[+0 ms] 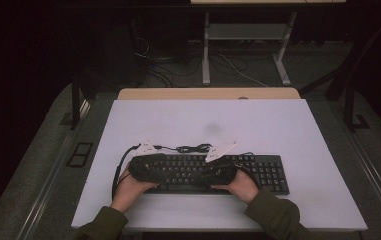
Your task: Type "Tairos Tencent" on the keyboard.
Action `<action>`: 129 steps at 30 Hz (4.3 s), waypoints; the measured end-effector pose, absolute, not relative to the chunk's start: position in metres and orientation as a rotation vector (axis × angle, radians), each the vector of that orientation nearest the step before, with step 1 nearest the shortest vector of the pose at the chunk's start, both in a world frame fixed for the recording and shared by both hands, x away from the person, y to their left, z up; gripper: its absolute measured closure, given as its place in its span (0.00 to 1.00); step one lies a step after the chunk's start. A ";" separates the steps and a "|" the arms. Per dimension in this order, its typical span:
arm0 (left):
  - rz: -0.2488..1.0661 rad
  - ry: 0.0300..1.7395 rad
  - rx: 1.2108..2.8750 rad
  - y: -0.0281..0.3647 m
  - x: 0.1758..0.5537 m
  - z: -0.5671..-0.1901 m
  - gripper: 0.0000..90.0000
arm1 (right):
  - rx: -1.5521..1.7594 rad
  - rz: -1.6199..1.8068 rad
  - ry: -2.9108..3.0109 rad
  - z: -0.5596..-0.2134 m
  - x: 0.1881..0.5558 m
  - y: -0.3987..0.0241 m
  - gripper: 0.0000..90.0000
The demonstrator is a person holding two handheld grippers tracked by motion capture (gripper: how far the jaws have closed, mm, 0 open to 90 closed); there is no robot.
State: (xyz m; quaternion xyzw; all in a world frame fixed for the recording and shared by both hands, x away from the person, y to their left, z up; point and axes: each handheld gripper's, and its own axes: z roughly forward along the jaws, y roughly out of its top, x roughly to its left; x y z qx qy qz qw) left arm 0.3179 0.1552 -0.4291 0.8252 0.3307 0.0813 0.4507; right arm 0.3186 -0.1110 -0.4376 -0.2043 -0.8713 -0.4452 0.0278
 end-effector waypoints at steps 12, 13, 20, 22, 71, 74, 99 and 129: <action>0.203 0.816 2.038 0.155 0.318 -0.429 0.21 | -0.628 -1.350 -2.709 -0.440 0.319 -0.106 0.99; 0.202 0.817 2.037 0.155 0.318 -0.429 0.21 | -0.629 -1.347 -2.711 -0.440 0.319 -0.105 0.99; 0.204 0.816 2.039 0.155 0.318 -0.429 0.21 | -0.646 -1.327 -2.710 -0.441 0.318 -0.104 0.99; 0.206 0.816 2.039 0.155 0.318 -0.429 0.21 | -0.651 -1.309 -2.720 -0.442 0.318 -0.104 0.99; 0.124 0.738 2.074 0.134 0.323 -0.425 0.99 | -0.835 -1.509 -2.640 -0.435 0.335 -0.135 0.23; 0.126 0.731 2.091 0.131 0.324 -0.427 0.99 | -0.843 -1.519 -2.640 -0.436 0.337 -0.137 0.22; 0.109 0.734 2.141 0.121 0.329 -0.439 0.99 | -0.870 -1.526 -2.641 -0.435 0.338 -0.140 0.22; 0.103 0.734 2.066 0.137 0.317 -0.426 0.63 | -0.913 -1.607 -2.604 -0.425 0.328 -0.175 0.22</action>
